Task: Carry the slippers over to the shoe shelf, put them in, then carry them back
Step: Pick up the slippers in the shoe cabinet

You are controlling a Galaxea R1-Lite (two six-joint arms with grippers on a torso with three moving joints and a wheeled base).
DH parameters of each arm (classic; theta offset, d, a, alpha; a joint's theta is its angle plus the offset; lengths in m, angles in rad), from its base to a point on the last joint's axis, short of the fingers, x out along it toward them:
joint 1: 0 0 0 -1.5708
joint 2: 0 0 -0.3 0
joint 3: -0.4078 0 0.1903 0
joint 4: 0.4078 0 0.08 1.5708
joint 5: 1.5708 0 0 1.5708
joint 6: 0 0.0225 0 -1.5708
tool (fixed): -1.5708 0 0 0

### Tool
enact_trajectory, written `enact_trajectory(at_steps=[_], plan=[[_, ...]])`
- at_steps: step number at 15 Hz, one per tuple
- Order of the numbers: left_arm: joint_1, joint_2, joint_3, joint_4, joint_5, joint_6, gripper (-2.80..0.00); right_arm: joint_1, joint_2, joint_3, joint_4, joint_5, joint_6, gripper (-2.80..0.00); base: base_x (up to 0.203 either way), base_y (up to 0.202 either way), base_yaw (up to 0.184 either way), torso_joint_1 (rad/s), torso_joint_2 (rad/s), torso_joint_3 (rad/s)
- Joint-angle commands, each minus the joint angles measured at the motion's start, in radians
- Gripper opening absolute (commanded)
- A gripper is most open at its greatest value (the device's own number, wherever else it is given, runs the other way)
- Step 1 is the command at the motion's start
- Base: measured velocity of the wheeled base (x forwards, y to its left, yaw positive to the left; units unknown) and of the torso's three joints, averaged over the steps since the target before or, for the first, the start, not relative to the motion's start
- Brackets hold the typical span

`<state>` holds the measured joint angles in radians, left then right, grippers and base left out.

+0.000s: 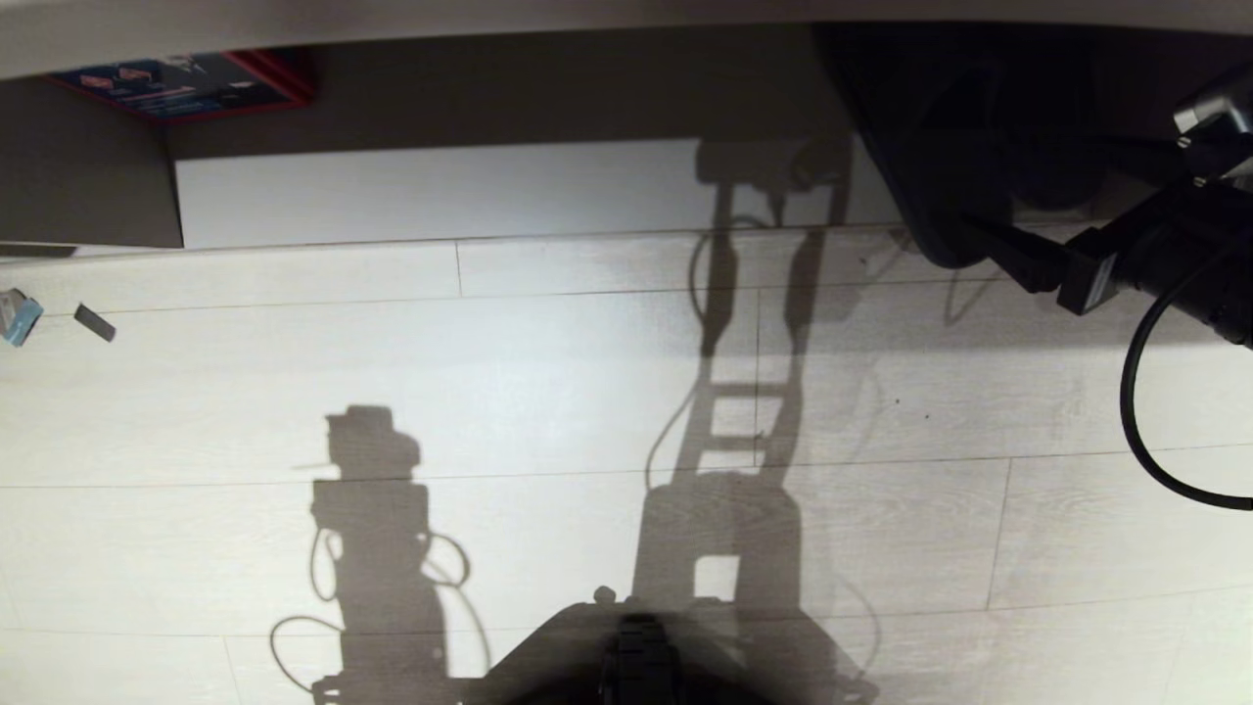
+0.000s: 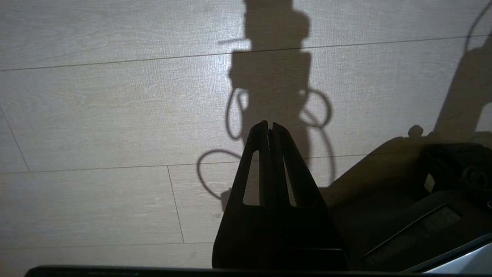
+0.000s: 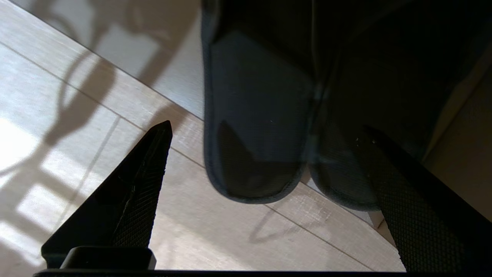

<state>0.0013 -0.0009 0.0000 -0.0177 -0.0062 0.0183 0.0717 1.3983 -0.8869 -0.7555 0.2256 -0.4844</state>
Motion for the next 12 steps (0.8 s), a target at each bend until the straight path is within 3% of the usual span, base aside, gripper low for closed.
enact_trajectory(at_steps=[1, 9, 12], plan=[[0.0, 0.001, 0.008, -0.001, 0.0, 0.0, -2.8, 0.0, 0.044, -0.011, -0.044, -0.029, -0.008, 0.0, 0.0, 0.0, 0.0, 0.0, 0.0, 0.0], [0.002, 0.001, 0.008, -0.001, 0.0, 0.0, -2.8, 0.002, 0.157, -0.093, -0.179, -0.089, 0.001, 0.0, 0.0, 0.0, 0.0, 0.0, 0.0, 0.0], [0.0, 0.001, 0.008, -0.001, 0.0, 0.0, -2.8, 0.017, 0.192, -0.137, -0.223, -0.091, 0.044, 0.0, 0.0, 0.0, 0.0, 0.0, 0.0, 0.0]])
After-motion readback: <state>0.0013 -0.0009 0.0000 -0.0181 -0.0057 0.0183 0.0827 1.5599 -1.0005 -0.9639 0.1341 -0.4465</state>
